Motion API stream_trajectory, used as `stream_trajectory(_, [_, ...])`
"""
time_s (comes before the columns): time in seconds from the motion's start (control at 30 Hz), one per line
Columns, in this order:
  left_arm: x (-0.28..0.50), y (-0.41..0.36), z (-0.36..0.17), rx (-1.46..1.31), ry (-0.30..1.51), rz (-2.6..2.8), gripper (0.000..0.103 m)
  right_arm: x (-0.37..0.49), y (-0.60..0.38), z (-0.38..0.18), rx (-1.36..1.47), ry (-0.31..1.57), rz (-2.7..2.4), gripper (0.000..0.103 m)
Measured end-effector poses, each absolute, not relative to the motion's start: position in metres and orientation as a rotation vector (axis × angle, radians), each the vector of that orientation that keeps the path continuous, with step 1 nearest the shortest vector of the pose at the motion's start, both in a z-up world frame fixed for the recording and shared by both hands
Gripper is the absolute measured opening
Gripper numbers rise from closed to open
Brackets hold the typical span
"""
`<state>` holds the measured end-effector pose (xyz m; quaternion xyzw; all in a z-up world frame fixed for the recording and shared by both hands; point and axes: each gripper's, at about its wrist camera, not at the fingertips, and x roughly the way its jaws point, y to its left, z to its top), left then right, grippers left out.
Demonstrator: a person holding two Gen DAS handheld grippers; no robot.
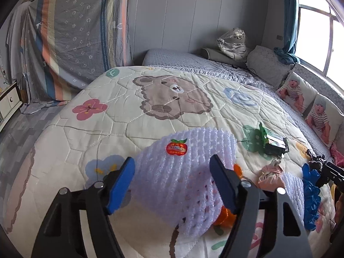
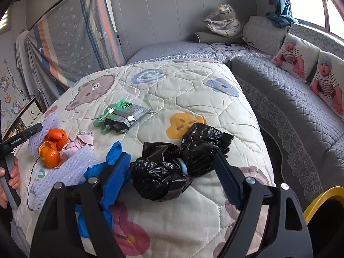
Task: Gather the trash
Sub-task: 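Move the left gripper to the purple knit mesh while the right approaches the black bag, then grasp the white knit mesh with the left gripper while the right grasps the black bag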
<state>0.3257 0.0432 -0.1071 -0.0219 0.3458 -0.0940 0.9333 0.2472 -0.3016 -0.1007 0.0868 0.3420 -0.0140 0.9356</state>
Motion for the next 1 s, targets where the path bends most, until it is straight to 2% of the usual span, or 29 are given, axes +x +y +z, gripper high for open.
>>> stream_trajectory(0.13, [0.332, 0.050, -0.114, -0.079, 0.749, -0.195, 0.040, 0.252, -0.306, -0.104, 0.204, 0.720, -0.026, 0.062])
stream_trajectory(0.17, [0.334, 0.051, -0.116, -0.081, 0.756, -0.190, 0.037, 0.253, -0.306, -0.105, 0.204, 0.726, -0.026, 0.060])
stream_trajectory(0.23, [0.336, 0.051, -0.119, -0.082, 0.765, -0.190, 0.024, 0.254, -0.304, -0.105, 0.198, 0.728, -0.027, 0.059])
stream_trajectory(0.33, [0.338, 0.052, -0.121, -0.089, 0.778, -0.181, 0.016, 0.256, -0.301, -0.105, 0.180, 0.729, -0.029, 0.053])
stream_trajectory(0.53, [0.334, 0.058, -0.112, -0.108, 0.755, -0.170, 0.013, 0.257, -0.302, -0.104, 0.170, 0.735, -0.047, 0.038])
stream_trajectory(0.63, [0.332, 0.061, -0.106, -0.120, 0.741, -0.168, 0.013, 0.259, -0.303, -0.106, 0.163, 0.749, -0.069, 0.015])
stream_trajectory(0.73, [0.329, 0.064, -0.101, -0.124, 0.727, -0.162, 0.013, 0.262, -0.308, -0.111, 0.191, 0.771, -0.066, 0.014])
stream_trajectory(1.0, [0.321, 0.072, -0.089, -0.142, 0.695, -0.160, 0.013, 0.252, -0.307, -0.097, 0.176, 0.725, -0.058, 0.002])
